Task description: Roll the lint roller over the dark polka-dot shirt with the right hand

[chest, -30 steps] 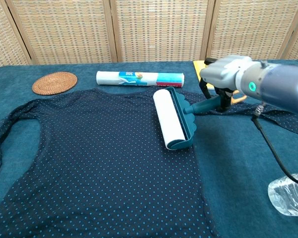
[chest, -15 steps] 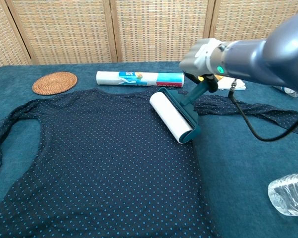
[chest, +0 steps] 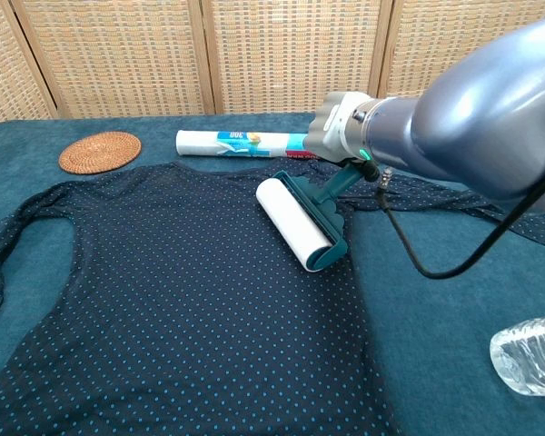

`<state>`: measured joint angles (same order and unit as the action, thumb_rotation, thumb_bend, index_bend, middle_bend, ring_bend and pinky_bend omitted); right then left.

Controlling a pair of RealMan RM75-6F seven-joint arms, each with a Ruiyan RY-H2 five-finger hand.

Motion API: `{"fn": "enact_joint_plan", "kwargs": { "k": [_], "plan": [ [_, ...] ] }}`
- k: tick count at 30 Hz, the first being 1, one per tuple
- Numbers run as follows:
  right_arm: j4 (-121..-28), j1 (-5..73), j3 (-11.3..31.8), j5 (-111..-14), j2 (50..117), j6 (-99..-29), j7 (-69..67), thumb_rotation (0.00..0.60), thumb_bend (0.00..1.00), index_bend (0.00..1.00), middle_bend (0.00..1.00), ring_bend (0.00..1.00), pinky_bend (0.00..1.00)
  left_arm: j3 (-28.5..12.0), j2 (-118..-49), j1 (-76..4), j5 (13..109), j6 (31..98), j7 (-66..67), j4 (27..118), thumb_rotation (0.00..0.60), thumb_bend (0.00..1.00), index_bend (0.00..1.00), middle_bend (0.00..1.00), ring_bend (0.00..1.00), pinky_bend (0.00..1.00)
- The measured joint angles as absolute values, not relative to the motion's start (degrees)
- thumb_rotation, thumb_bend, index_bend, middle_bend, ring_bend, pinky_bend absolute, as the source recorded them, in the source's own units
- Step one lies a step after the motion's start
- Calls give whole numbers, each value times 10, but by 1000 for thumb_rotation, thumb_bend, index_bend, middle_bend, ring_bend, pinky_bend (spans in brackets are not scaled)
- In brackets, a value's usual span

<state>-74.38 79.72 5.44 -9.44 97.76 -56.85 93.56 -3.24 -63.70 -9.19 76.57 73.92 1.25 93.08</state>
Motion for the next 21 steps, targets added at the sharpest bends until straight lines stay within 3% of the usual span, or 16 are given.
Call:
{"fn": "enact_joint_plan", "kwargs": {
  "k": [21],
  "plan": [
    [-870,856,51,-119,1061,-684,1002,600,859,619,964,1000,1000,-30,-635,-91,770,745,13,934,600,0,0,0,0,0]
  ]
}}
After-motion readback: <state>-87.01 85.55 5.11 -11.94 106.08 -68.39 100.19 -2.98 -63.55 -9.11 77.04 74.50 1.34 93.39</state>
